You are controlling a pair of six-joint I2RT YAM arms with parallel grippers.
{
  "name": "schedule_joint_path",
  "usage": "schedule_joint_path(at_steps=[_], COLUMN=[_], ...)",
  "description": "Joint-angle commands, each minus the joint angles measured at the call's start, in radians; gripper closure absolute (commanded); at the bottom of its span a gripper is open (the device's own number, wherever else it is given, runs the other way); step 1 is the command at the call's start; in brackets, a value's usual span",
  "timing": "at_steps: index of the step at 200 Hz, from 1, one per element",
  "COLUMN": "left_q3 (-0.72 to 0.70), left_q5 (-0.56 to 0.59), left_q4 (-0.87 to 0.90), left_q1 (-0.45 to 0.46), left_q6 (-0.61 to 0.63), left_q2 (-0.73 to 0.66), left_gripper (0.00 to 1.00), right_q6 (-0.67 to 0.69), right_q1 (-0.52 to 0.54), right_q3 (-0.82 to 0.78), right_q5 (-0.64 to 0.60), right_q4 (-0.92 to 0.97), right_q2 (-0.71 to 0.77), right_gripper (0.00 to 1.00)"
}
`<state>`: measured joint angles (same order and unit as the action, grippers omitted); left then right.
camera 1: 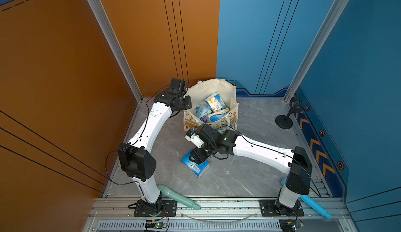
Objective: Put tissues into the canvas bag
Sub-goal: Pick up the pack of facial tissues from the center of the board.
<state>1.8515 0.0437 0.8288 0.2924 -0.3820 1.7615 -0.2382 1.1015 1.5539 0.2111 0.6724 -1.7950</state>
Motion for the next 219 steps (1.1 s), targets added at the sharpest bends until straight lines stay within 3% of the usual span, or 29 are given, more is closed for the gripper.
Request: schedule_joint_path(at_steps=[1,48,96,140,185,219], left_q3=[0.018,0.014,0.004,-0.011,-0.021,-0.020], left_q5=[0.001,0.001,0.001,0.005,0.002,-0.001], left_q4=[-0.002,-0.001,-0.002,-0.002,-0.001,-0.002], left_q1=[-0.015,-0.015,-0.015,-0.022,-0.027,-0.029], left_q6=[0.023,0.022,0.025,0.028,0.029,0.031], left_q2=[-0.022,-0.030,-0.040,-0.055,-0.062,-0.063], left_gripper=[1.00,1.00,1.00,1.00,1.00,1.00], right_q6=[0.089,0.171,0.190,0.163,0.132,0.104], right_q1=[0.071,0.174,0.193,0.151,0.058,-0.008], right_q3=[-0.004,-0.005,0.067,0.100,0.081,0.070], right_q5=[-0.150,-0.306,-0.393,-0.353,-0.235,-0.103], right_q4=[0.086,0.098,0.101,0.121,0.120,0.111], right_q2=[-0.044,-0.110,-0.222,-0.313,-0.321,-0.333], right_gripper=[0.21,0.02,0.00,0.00,0.00,0.05])
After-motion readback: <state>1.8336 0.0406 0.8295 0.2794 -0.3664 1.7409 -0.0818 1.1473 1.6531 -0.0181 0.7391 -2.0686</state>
